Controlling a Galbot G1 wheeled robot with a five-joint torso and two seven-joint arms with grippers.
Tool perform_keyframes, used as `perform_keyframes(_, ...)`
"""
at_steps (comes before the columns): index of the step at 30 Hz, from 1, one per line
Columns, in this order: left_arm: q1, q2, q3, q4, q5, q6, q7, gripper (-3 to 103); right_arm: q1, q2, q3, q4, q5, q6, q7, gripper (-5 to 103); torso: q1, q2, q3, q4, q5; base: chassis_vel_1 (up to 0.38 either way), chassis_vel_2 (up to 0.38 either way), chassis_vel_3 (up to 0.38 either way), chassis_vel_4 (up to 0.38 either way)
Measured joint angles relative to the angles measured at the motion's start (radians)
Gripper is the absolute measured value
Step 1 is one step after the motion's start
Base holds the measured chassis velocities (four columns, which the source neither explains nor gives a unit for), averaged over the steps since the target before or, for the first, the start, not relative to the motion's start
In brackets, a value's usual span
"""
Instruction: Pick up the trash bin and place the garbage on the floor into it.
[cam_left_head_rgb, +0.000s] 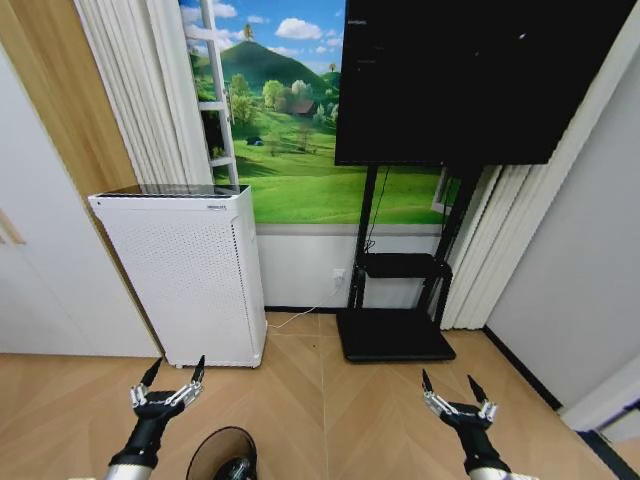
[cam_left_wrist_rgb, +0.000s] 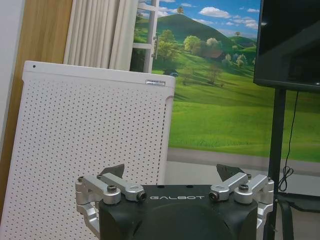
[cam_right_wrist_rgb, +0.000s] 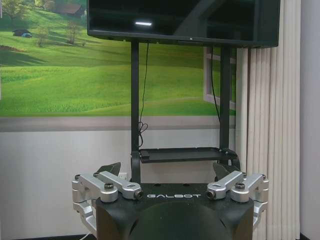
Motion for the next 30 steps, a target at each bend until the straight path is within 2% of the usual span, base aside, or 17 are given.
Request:
perform_keyframes(13,0.0,0.0,0.0,0.0,0.0,0.0,0.0,100,0.0,0.0,0.0,0.0,0.0,0.0,0.0,100,0.0,0.0,0.0,0.0001,-0.0003,0.109,-0.115,-0.12,0.107)
perform_keyframes(29,0.0,0.0,0.0,0.0,0.0,0.0,0.0,100,0.0,0.0,0.0,0.0,0.0,0.0,0.0,100,0.0,0.0,0.0,-0.0002,0.0004,0.292,-0.295,-0.295,0.29)
perform_keyframes(30,0.0,0.0,0.0,0.0,0.0,0.0,0.0,100,0.0,0.0,0.0,0.0,0.0,0.0,0.0,100,0.0,0.0,0.0,0.0002,-0.0011,0.362,-0.39,-0.364,0.387)
